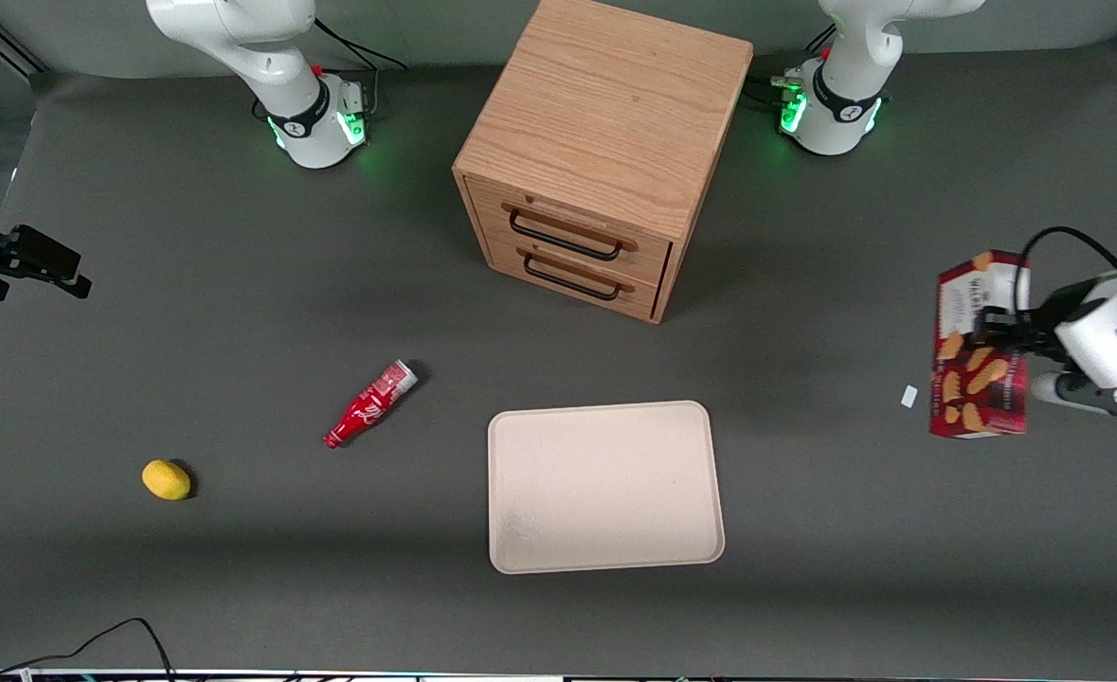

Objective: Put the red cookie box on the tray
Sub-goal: 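Lift the cookie box upright and carry it toward the cream tray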

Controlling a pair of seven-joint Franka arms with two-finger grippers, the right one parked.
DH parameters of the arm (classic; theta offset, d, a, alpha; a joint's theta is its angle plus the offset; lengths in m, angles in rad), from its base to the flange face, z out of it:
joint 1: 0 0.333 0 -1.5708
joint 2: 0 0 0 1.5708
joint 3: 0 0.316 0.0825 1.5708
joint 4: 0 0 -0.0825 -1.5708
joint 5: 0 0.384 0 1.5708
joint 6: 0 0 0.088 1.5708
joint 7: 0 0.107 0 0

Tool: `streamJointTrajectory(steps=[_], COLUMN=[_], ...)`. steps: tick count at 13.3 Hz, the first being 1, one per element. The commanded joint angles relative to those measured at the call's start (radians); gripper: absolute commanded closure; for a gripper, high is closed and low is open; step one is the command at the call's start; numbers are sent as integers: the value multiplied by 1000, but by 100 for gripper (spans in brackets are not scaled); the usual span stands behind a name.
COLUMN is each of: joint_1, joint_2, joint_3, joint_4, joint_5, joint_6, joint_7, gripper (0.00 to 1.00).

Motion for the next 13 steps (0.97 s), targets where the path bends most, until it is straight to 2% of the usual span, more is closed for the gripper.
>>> streamJointTrajectory(steps=[1, 3, 6, 8, 13], joint_1=[-5, -6, -8, -8, -77], joint_2=[22, 45, 109, 176, 356], joint_3=[-111, -186, -304, -375, -409], joint_4=[50, 50, 41, 36, 33], joint_5=[27, 40, 94, 170, 339], joint_6=[-12, 27, 193, 297, 516], joint_7=[-230, -351, -537, -646, -796], gripper=[100, 100, 100, 100, 100])
